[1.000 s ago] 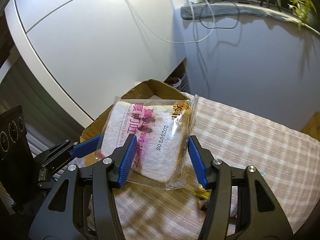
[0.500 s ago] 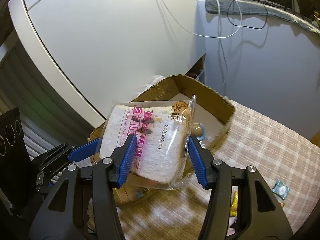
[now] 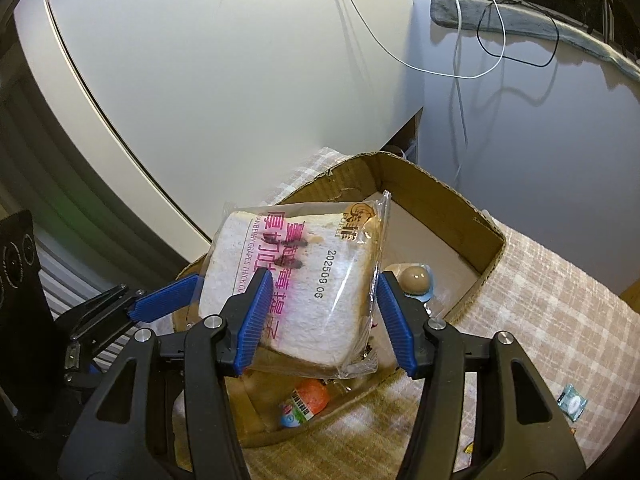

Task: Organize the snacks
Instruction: 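Lift the bread loaf with both grippers and carry it over the box, then open both grippers to release the bread loaf into the box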

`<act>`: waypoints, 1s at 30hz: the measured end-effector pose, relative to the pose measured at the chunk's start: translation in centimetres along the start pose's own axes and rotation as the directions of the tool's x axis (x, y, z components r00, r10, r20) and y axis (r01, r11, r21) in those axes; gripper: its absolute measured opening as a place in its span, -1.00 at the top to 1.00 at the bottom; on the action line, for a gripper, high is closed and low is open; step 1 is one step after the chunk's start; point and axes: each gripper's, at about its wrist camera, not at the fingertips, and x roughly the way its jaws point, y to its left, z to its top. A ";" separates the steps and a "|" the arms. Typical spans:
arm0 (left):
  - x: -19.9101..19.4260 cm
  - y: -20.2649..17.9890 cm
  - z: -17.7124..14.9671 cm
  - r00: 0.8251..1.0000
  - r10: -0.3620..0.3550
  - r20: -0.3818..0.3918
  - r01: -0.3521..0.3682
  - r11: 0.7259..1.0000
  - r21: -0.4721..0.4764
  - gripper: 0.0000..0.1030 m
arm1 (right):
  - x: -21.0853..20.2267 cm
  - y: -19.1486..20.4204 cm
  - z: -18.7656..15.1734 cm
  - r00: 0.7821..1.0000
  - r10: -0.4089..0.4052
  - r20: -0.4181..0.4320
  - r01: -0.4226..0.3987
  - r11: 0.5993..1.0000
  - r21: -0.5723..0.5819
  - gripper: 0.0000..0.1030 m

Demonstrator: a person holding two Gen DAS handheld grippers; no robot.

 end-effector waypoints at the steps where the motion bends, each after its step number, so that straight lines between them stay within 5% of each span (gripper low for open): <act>1: 0.0 0.0 0.1 1.000 0.002 0.004 -0.002 1.000 0.003 0.09 | 0.1 0.1 0.0 1.000 -0.012 0.001 0.012 1.000 -0.006 -0.11; 4: -0.1 0.1 0.2 1.000 0.005 0.010 -0.005 1.000 0.005 0.10 | 0.2 0.0 0.1 1.000 -0.012 0.006 0.012 1.000 -0.004 -0.13; 11: 0.2 0.5 0.3 1.000 0.015 0.005 -0.015 1.000 0.006 0.11 | 0.1 -0.5 0.3 0.998 -0.048 0.030 0.048 0.999 0.011 -0.66; 21: 0.1 -0.4 0.2 1.000 0.018 0.012 -0.018 0.999 0.029 -0.34 | -0.4 -1.1 -0.1 0.996 -0.081 0.030 0.080 0.997 0.013 -0.67; 30: -0.4 -1.7 -0.2 1.000 0.002 0.019 -0.003 0.999 0.052 -0.35 | -2.9 -2.1 -0.9 0.993 -0.104 0.059 0.103 0.994 0.026 -0.67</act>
